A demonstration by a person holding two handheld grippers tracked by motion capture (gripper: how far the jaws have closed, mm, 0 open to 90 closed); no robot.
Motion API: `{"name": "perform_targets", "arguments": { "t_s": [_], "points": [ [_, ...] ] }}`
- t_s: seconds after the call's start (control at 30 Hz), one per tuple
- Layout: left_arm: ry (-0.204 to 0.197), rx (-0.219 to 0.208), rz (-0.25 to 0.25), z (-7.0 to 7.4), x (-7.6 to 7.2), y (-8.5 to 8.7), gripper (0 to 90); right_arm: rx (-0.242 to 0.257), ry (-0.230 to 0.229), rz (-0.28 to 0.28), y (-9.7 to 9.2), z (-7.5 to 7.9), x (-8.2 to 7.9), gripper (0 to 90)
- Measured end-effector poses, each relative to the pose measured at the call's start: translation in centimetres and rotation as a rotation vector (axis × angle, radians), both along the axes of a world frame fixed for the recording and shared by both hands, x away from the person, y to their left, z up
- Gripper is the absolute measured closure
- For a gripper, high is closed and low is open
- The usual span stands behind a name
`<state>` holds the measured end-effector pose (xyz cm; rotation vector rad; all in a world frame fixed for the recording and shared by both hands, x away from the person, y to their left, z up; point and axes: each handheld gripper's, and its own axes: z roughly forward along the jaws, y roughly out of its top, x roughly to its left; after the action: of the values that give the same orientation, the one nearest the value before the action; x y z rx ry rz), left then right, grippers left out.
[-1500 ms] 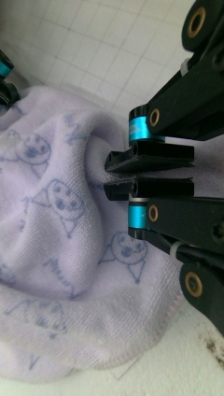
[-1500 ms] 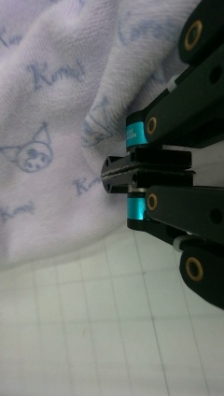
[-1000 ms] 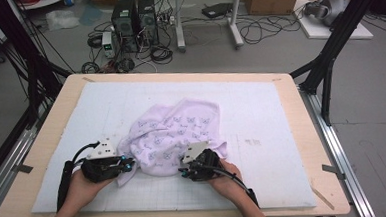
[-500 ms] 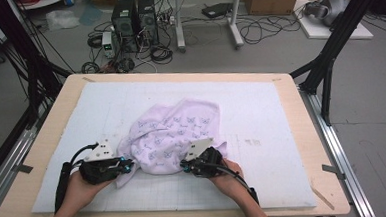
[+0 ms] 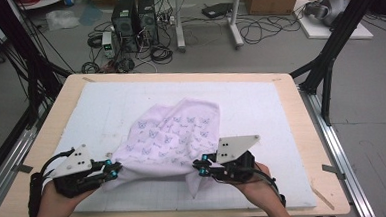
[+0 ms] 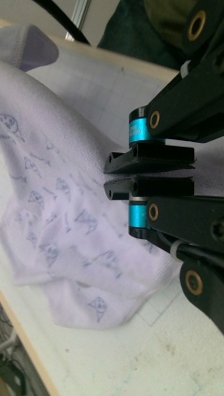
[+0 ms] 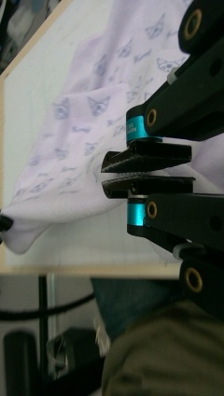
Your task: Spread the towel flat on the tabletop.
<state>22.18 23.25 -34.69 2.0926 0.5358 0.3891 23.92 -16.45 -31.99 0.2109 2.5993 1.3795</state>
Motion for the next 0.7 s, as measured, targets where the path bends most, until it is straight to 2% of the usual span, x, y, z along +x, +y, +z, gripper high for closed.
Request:
{"name": "perform_targets", "arguments": {
  "t_s": [0.1, 0.13, 0.17, 0.2, 0.23, 0.37, 0.43, 0.57, 0.63, 0.67, 0.7],
  "points": [
    [0.008, 0.017, -0.02, 0.0, -0.6, 0.1, 83.5, -0.006, 0.004, 0.009, -0.1, 0.5, -0.3, 80.5],
    [0.013, 0.023, -0.009, -0.3, -0.5, 0.1, 78.0, -0.001, -0.004, -0.012, -0.2, 0.5, -0.2, 74.5],
    [0.031, 0.015, 0.008, -0.8, -0.2, 0.2, 68.7, 0.011, 0.008, -0.028, -0.4, 0.3, 0.1, 73.2],
    [0.042, 0.015, 0.011, -1.1, 0.0, 0.3, 65.0, 0.023, 0.028, -0.04, -0.6, -0.2, 0.7, 71.6],
    [0.055, 0.013, 0.015, -1.6, 0.3, 0.4, 63.4, 0.021, 0.025, -0.058, -0.7, -0.6, 1.0, 70.2],
    [0.103, 0.023, 0.002, -4.1, 1.2, -0.1, 56.8, -0.01, 0.097, -0.093, -1.2, -4.1, 2.1, 65.7],
    [0.123, 0.037, -0.017, -5.4, 1.6, -0.5, 54.9, -0.034, 0.107, -0.103, -1.4, -5.6, 2.1, 62.7],
    [0.146, 0.091, -0.043, -7.3, 2.2, -1.3, 54.2, -0.077, 0.182, -0.083, -1.6, -8.7, 1.8, 57.7],
    [0.167, 0.122, -0.049, -8.4, 2.7, -1.6, 54.3, -0.122, 0.194, -0.069, -1.2, -10.1, 1.5, 55.9],
    [0.199, 0.132, -0.064, -9.0, 2.9, -1.9, 55.7, -0.137, 0.19, -0.067, -0.9, -10.4, 1.5, 55.9],
    [0.193, 0.136, -0.07, -9.2, 2.9, -1.9, 62.4, -0.175, 0.193, -0.066, -0.4, -11.4, 1.5, 57.5]
  ]
}}
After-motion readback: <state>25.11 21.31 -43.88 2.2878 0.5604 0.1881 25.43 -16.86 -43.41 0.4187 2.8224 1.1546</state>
